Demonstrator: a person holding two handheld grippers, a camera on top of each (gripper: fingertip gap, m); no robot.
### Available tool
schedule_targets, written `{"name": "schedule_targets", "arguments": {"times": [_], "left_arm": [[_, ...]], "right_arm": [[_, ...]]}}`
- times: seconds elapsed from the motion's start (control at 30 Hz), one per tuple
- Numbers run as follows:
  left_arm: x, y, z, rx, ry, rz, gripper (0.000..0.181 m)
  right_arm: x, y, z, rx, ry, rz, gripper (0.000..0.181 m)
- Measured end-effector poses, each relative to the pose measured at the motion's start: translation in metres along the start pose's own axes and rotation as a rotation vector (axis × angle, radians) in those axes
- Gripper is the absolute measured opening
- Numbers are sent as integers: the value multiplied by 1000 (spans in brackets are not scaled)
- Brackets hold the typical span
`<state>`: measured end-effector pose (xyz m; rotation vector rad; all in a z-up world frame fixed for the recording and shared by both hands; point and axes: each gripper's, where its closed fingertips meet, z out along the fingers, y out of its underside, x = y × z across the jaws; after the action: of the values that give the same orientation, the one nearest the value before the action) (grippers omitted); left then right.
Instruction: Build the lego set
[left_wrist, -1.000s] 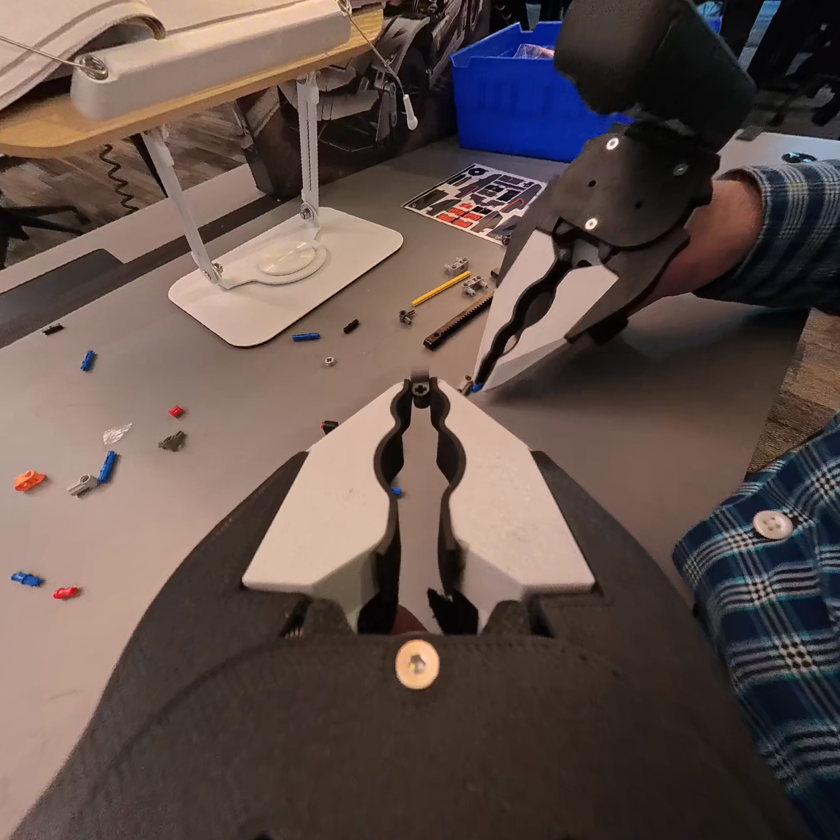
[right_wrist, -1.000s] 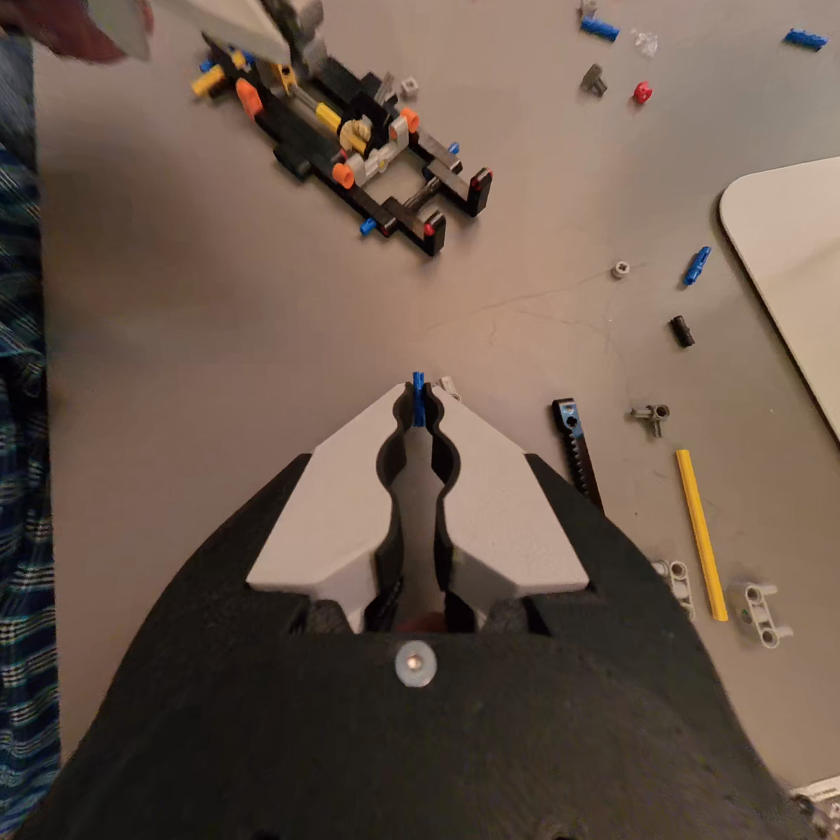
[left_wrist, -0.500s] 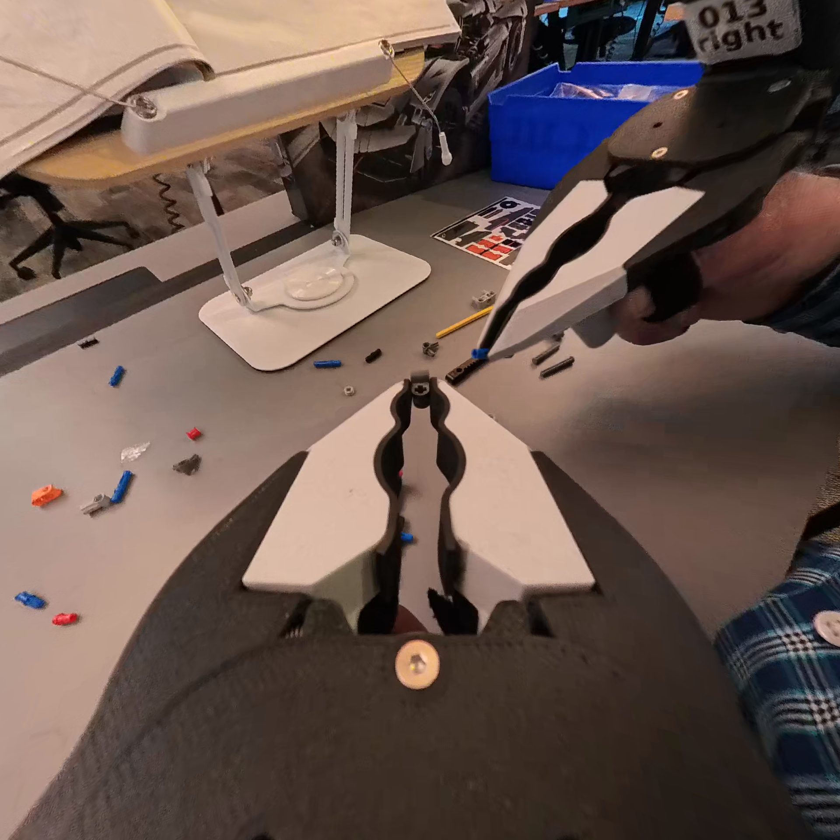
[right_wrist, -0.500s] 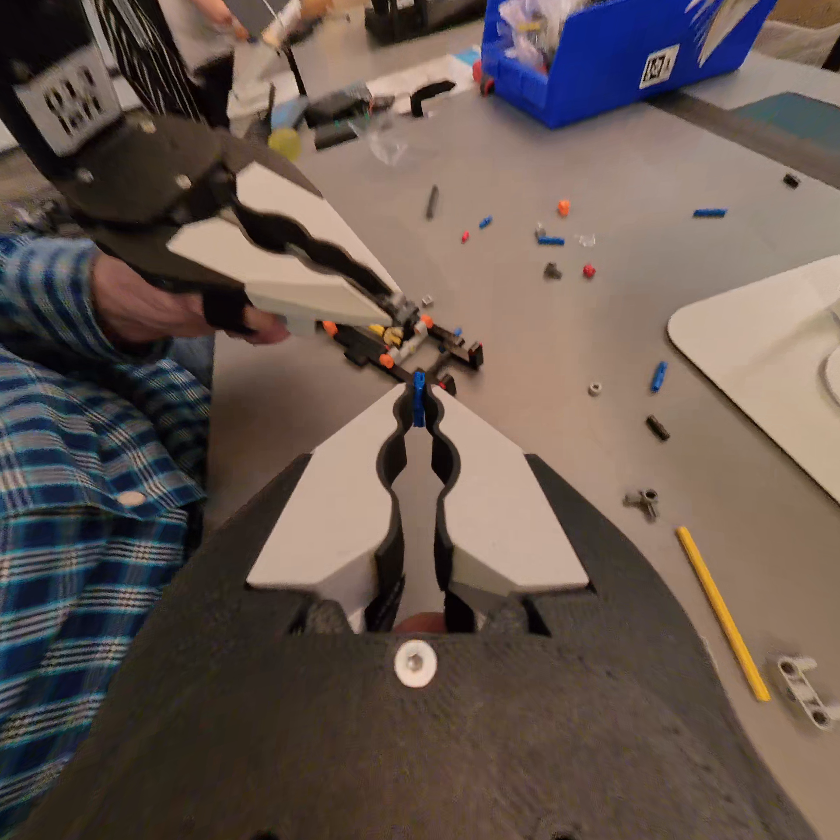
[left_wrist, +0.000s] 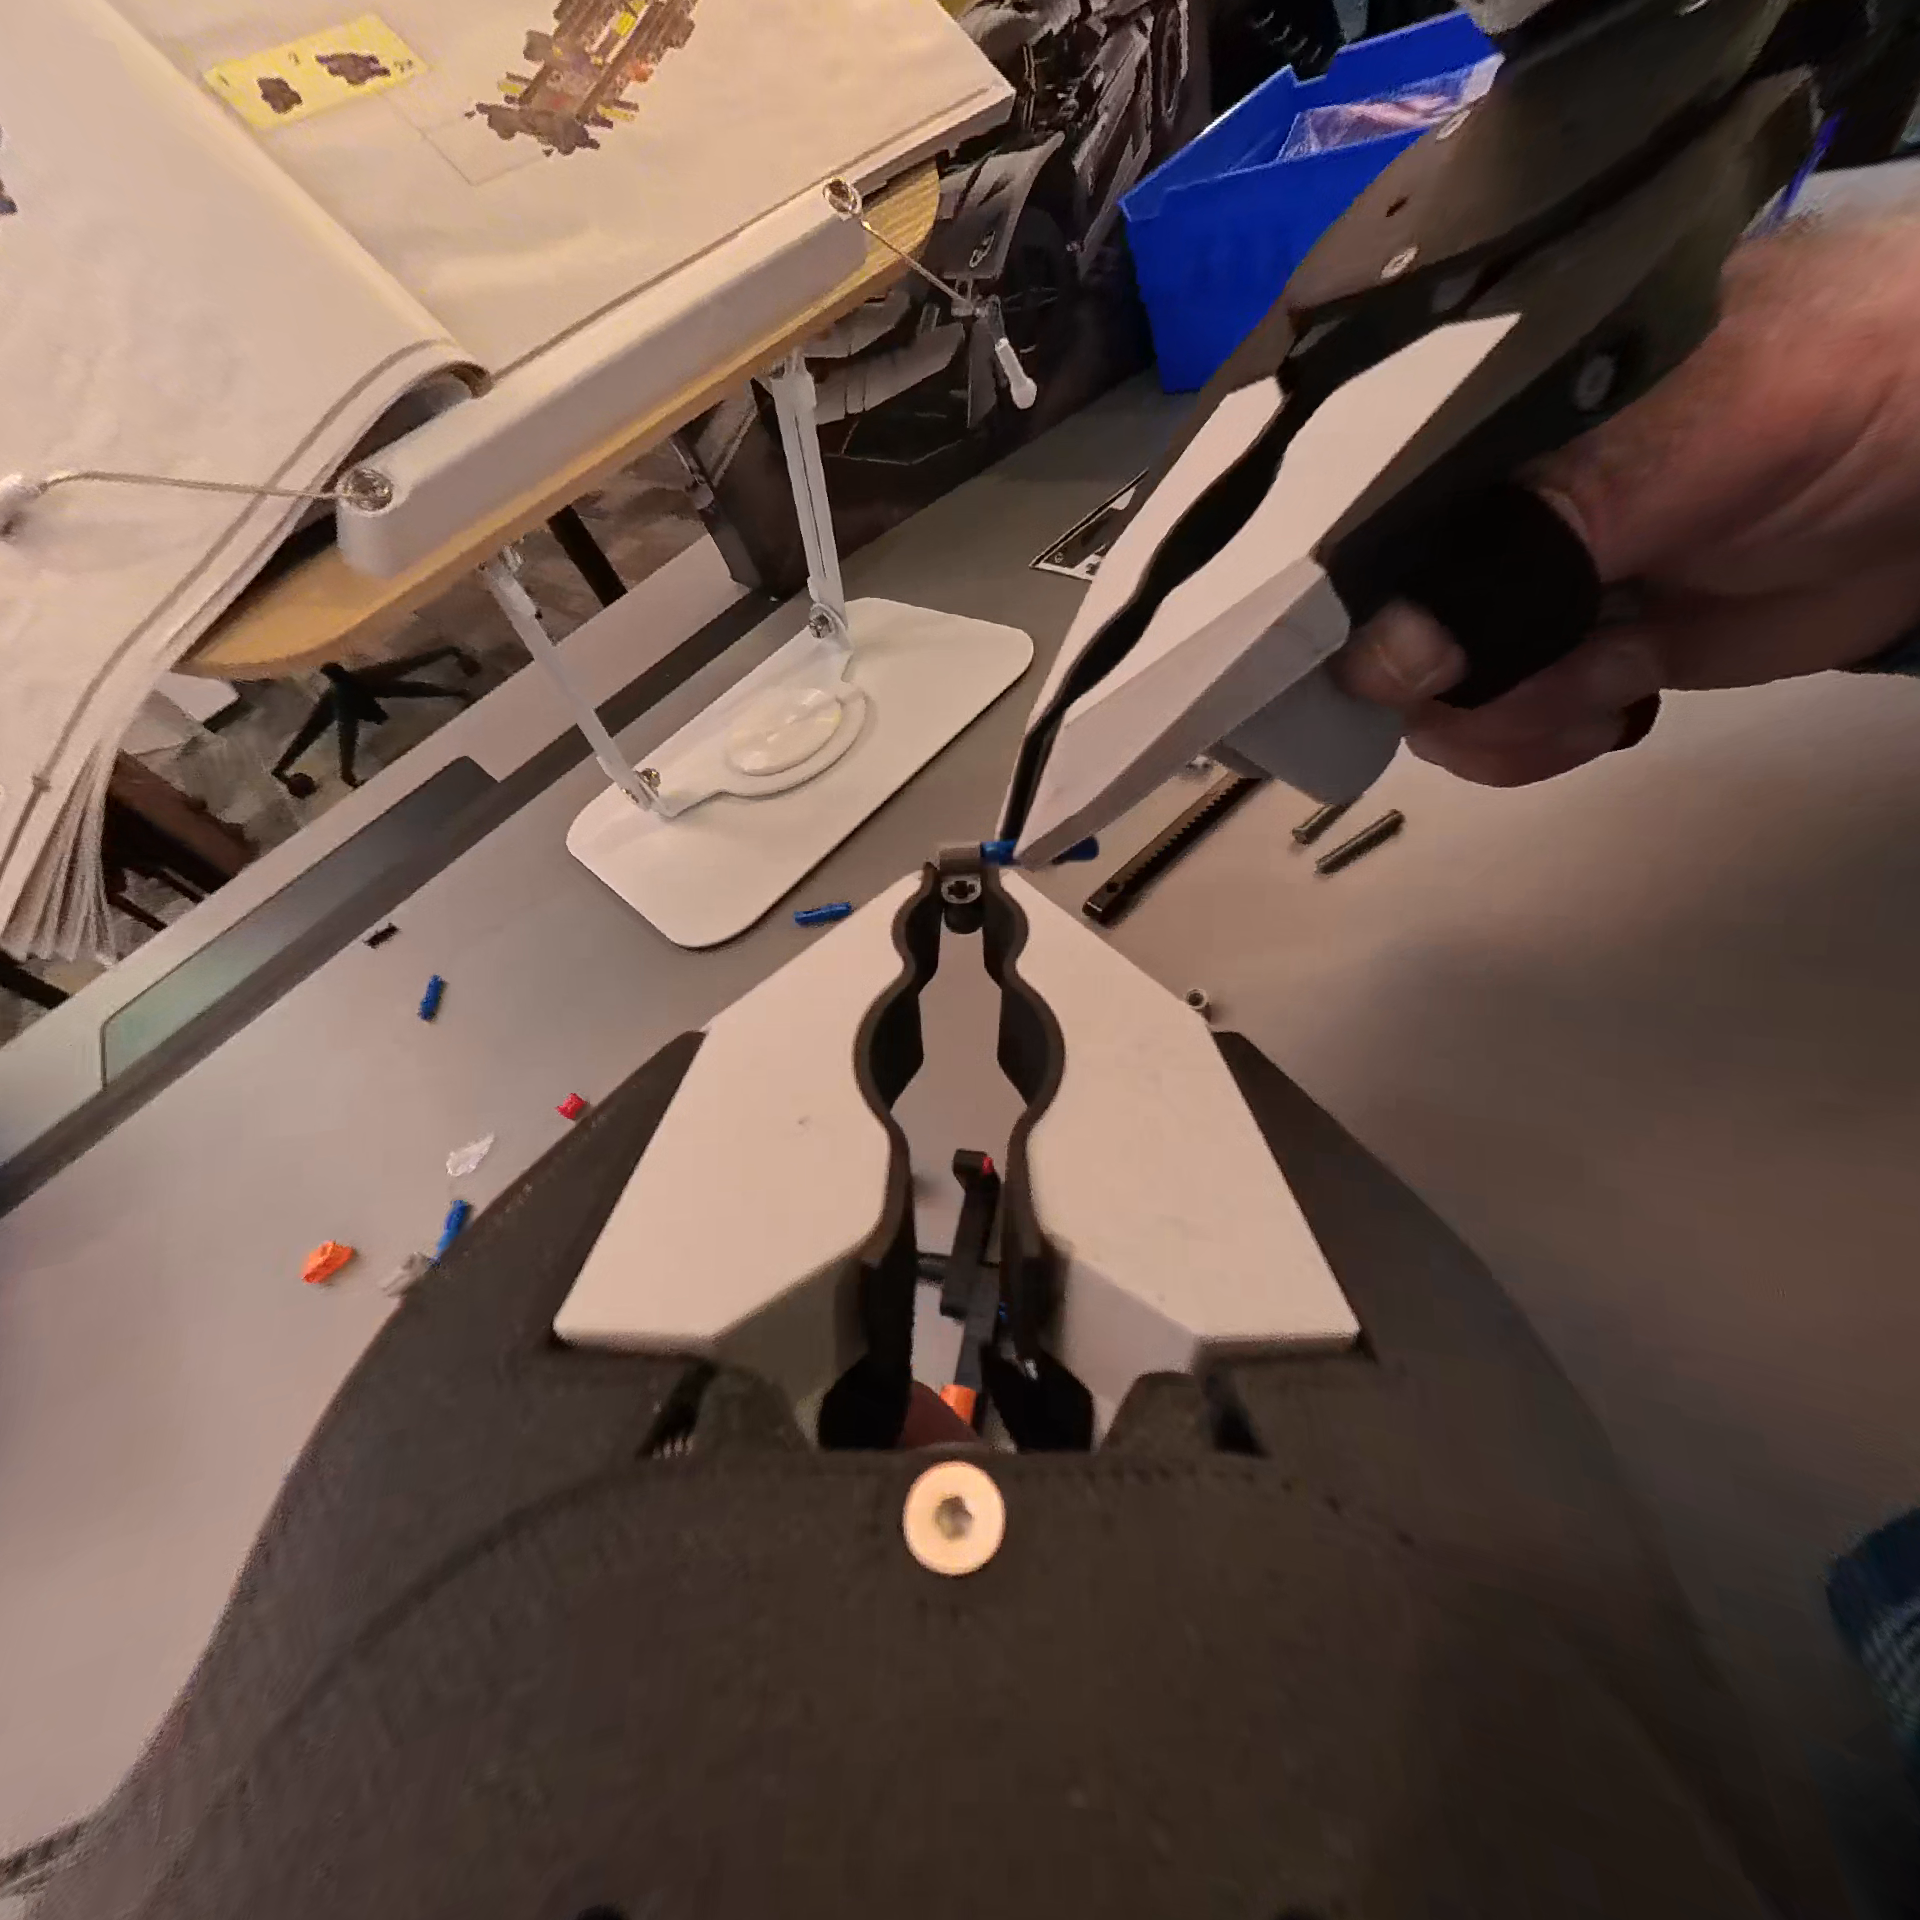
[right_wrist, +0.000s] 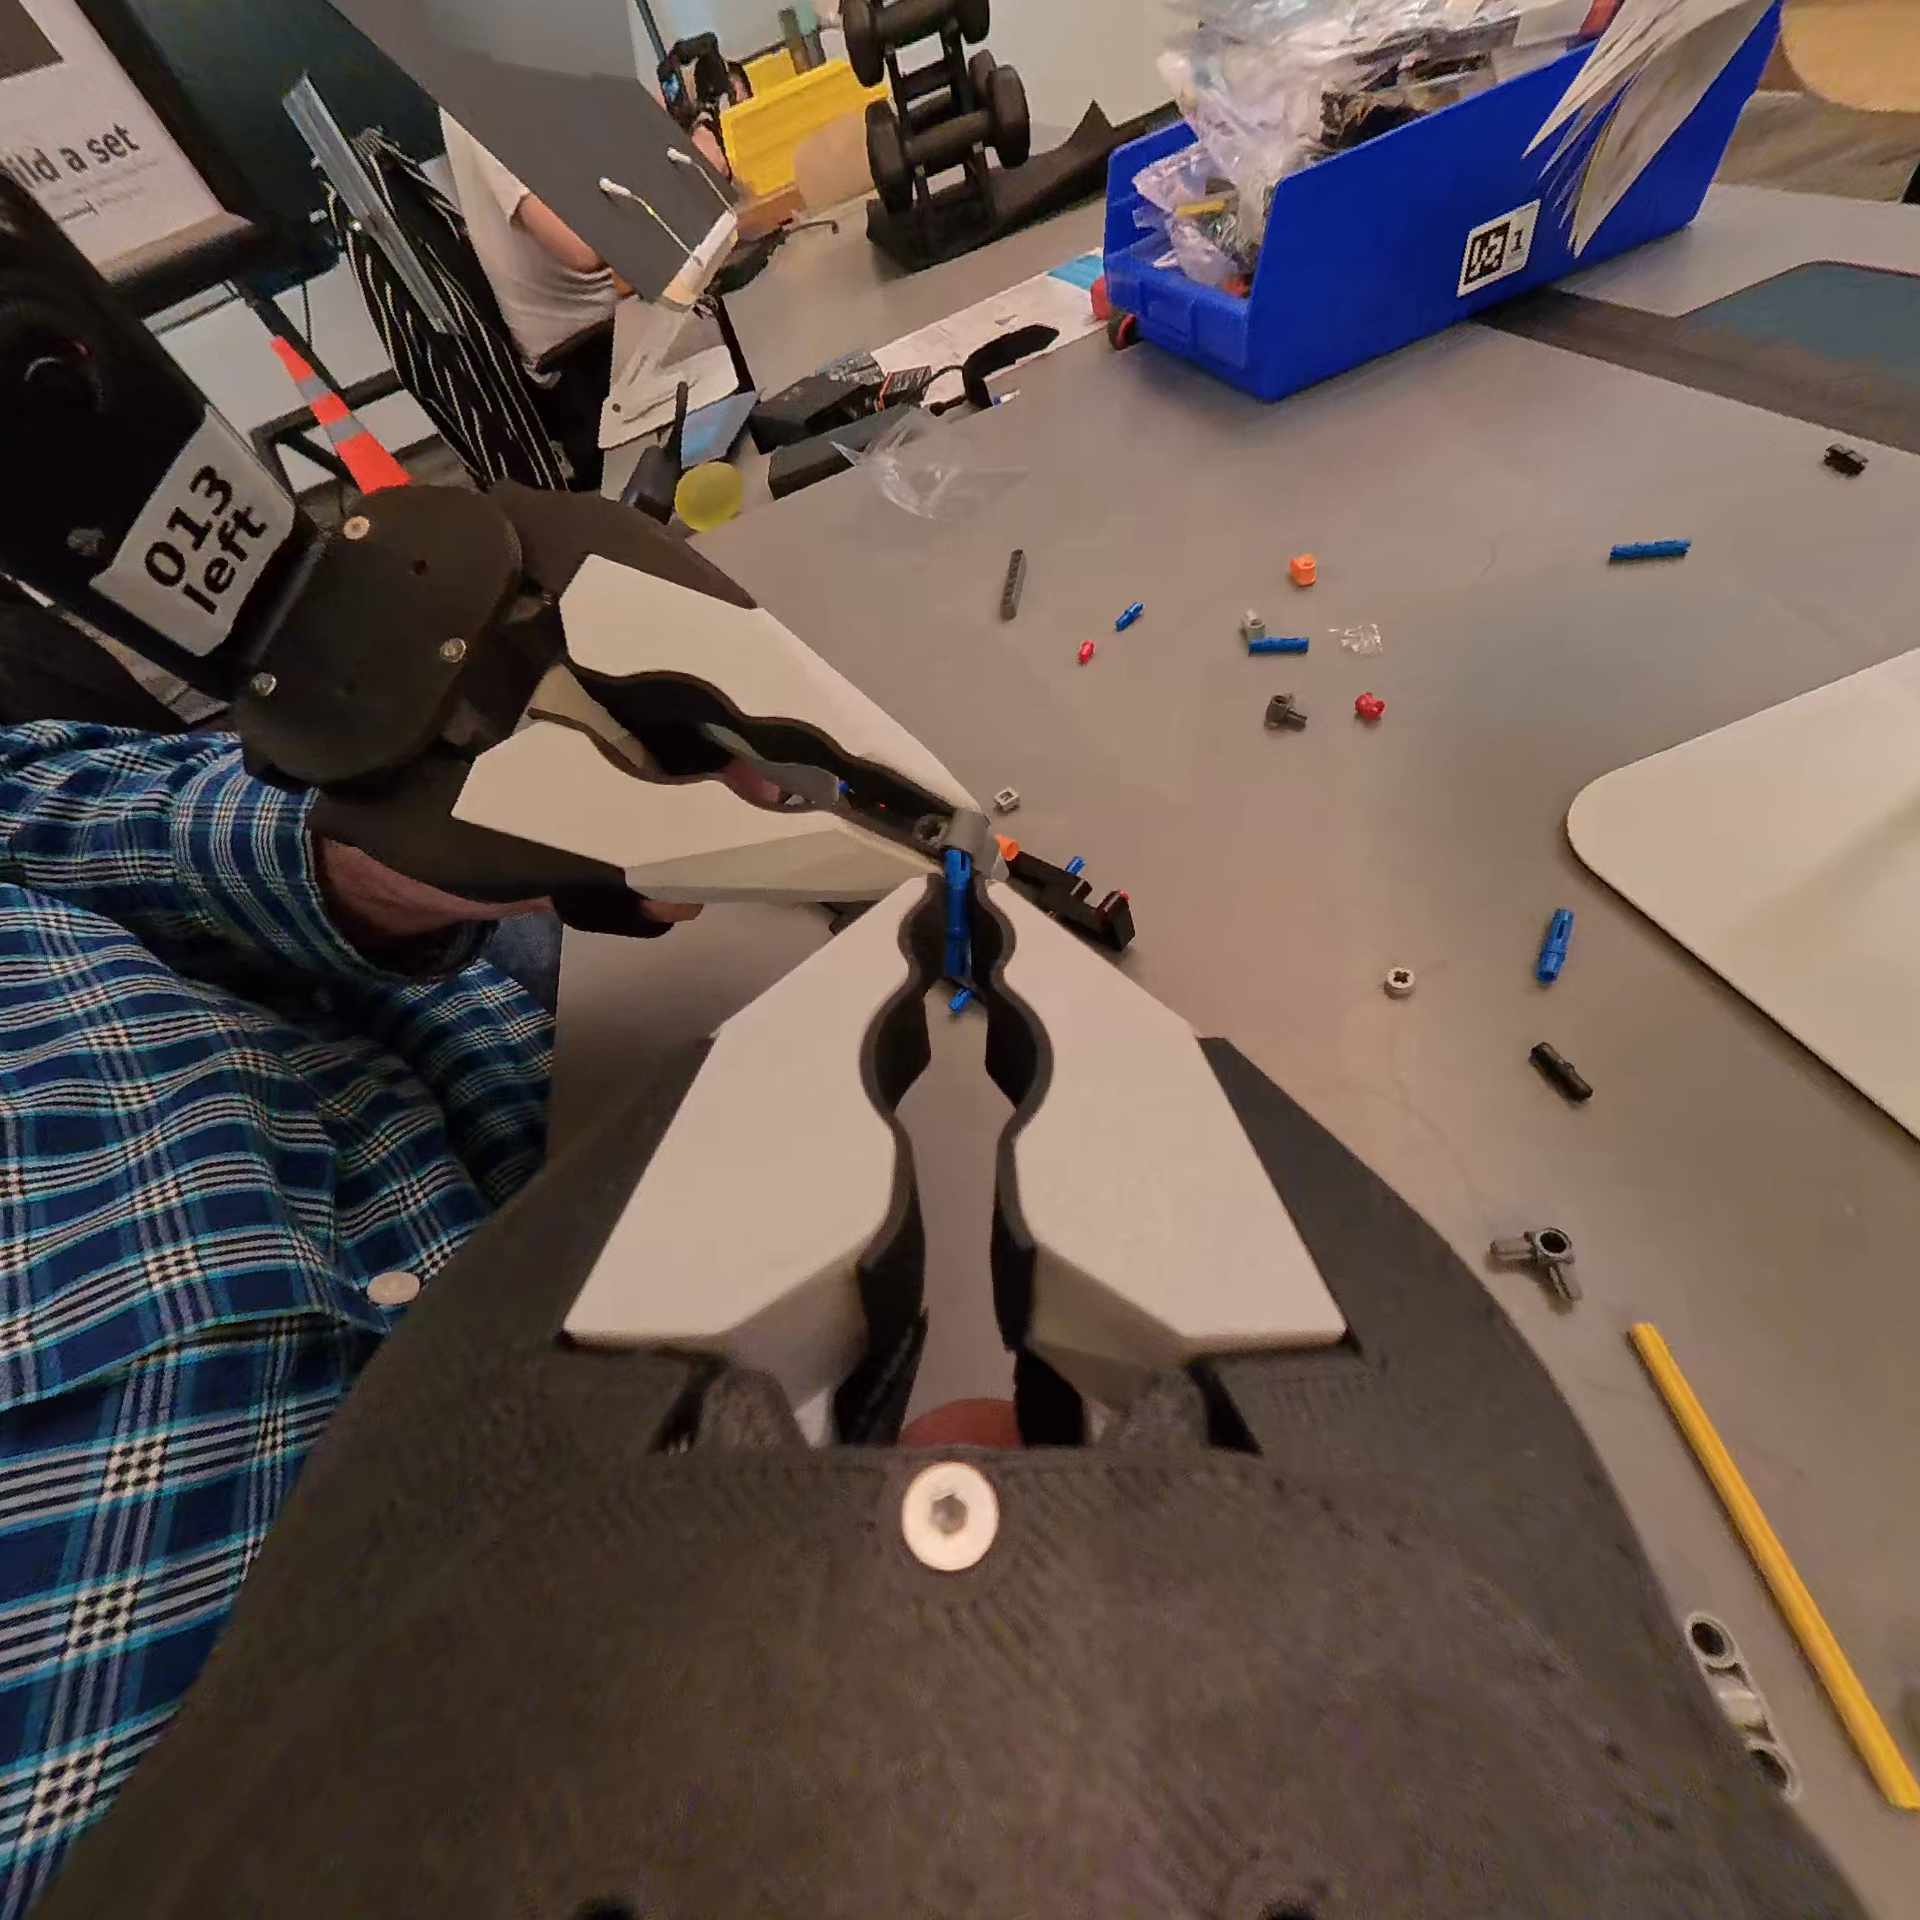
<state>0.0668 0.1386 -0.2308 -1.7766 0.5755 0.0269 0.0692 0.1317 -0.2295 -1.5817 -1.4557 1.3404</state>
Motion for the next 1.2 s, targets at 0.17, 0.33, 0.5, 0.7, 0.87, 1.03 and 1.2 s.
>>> {"name": "schedule_targets", "arguments": {"times": [0.17,0.33,0.5,0.7,0.87,1.03,1.2], "left_arm": [[0,-2,3,-14,-32,101,5],[0,-4,6,-36,-88,210,5],[-3,-10,9,-30,-184,235,5],[-3,-10,11,-53,-260,338,5],[-4,-11,10,-69,-292,393,5],[-7,-5,10,-49,-230,160,5],[-4,-13,11,37,-71,-144,5]], "right_arm": [[3,0,-1,4,-4,32,1],[7,0,-1,10,24,58,0],[11,-6,-5,77,74,83,0],[13,-9,-6,125,106,121,0],[13,-11,-6,131,109,123,0],[14,-10,-1,127,74,154,0],[11,-22,-11,144,46,52,18]]}}
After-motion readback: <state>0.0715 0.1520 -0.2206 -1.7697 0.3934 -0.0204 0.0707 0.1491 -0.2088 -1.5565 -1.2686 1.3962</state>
